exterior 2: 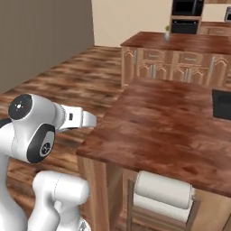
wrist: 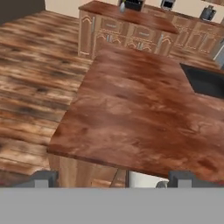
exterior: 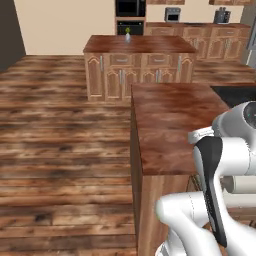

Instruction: Retrieve the peach and mango from the fridge and place them into the bowl on the dining table.

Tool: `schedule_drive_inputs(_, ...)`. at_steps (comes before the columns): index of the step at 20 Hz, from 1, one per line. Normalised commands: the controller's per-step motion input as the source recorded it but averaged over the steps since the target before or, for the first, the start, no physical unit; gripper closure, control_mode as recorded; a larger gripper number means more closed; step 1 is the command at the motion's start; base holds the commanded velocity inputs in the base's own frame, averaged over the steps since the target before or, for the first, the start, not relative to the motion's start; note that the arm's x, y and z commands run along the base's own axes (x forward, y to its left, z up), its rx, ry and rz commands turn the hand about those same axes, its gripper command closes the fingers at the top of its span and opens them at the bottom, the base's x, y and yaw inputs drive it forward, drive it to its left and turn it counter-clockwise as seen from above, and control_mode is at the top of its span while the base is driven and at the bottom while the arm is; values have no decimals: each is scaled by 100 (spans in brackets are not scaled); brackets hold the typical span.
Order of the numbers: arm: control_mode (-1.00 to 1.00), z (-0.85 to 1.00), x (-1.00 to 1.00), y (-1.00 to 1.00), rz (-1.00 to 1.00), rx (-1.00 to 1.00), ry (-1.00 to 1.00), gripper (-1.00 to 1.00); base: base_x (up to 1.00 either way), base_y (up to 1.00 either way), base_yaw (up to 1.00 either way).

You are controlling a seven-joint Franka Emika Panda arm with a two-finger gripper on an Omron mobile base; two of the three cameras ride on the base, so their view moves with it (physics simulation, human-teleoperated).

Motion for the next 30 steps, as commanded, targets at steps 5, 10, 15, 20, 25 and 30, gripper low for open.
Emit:
schedule_drive_inputs(5, 100, 0, 0, 0, 0, 0, 0, -100, 0, 100, 0)
schedule_drive_inputs(10, 100, 0, 0, 0, 0, 0, 0, -100, 17, 100, -10)
schedule_drive_inputs(15, 100, 0, 0, 0, 0, 0, 0, -100, 73, 100, -34)
schedule_drive_inputs(20, 100, 0, 0, 0, 0, 0, 0, -100, 100, 77, -57)
schedule_drive_inputs(25, 100, 0, 0, 0, 0, 0, 0, -100, 100, 81, -59)
schedule_drive_inputs(30, 100, 0, 0, 0, 0, 0, 0, -100, 100, 99, -61)
